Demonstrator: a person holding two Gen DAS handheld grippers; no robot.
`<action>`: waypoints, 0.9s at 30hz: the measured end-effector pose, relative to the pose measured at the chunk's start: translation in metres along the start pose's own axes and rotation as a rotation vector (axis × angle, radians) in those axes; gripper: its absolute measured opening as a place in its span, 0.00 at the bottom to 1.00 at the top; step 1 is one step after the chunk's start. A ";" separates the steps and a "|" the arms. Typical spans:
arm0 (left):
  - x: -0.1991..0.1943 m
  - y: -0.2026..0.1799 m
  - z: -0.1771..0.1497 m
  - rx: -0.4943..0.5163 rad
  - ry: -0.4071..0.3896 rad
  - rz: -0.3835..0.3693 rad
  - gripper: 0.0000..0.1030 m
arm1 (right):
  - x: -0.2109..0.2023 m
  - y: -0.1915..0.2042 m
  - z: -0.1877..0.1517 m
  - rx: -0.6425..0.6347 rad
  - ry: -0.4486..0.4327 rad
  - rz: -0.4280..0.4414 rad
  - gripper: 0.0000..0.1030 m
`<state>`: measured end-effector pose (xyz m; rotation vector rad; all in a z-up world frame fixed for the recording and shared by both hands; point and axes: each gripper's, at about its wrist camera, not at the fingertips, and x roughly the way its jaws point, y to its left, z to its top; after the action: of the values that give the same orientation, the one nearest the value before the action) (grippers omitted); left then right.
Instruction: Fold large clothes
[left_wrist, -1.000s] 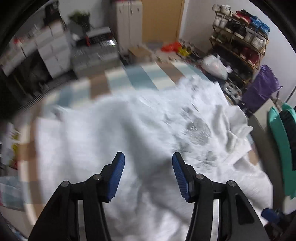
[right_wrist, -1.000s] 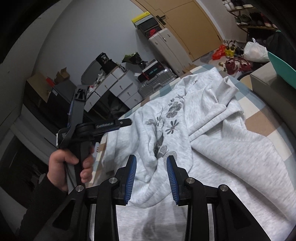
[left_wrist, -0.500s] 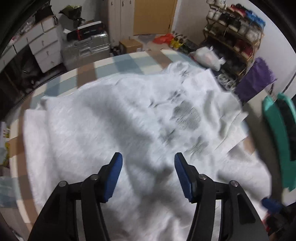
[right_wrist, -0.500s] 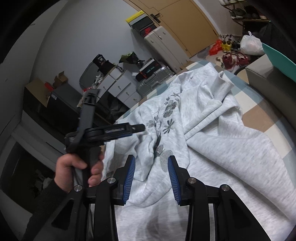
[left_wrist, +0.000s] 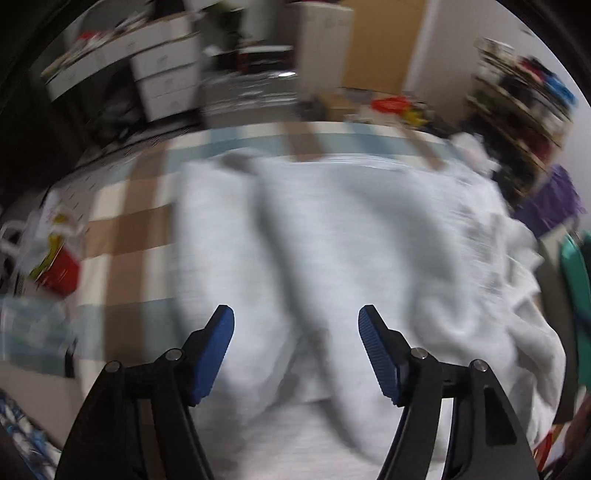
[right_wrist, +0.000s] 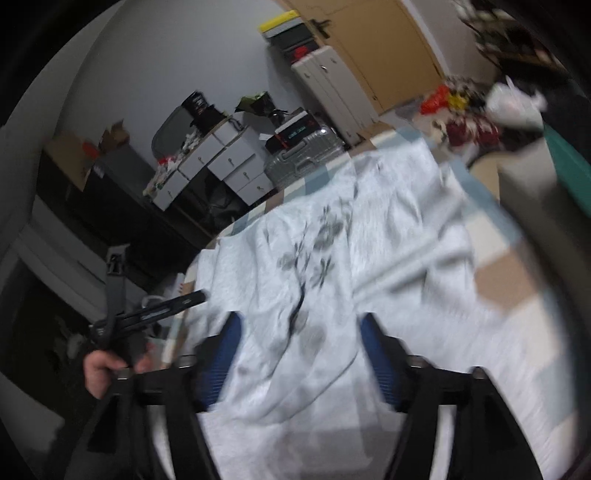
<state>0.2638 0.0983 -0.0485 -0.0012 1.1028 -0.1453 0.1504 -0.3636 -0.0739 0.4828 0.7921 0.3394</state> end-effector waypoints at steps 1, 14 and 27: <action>0.004 0.016 0.002 -0.028 0.017 0.024 0.64 | 0.004 -0.001 0.010 -0.028 -0.006 -0.041 0.87; 0.073 0.023 0.014 -0.095 0.219 -0.183 0.39 | 0.173 -0.091 0.102 -0.165 0.393 -0.462 0.68; 0.106 0.004 0.076 0.011 0.227 -0.056 0.21 | 0.198 -0.068 0.111 -0.336 0.357 -0.389 0.32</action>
<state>0.3792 0.0848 -0.1090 -0.0059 1.3295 -0.2050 0.3714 -0.3605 -0.1608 -0.0554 1.1279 0.1904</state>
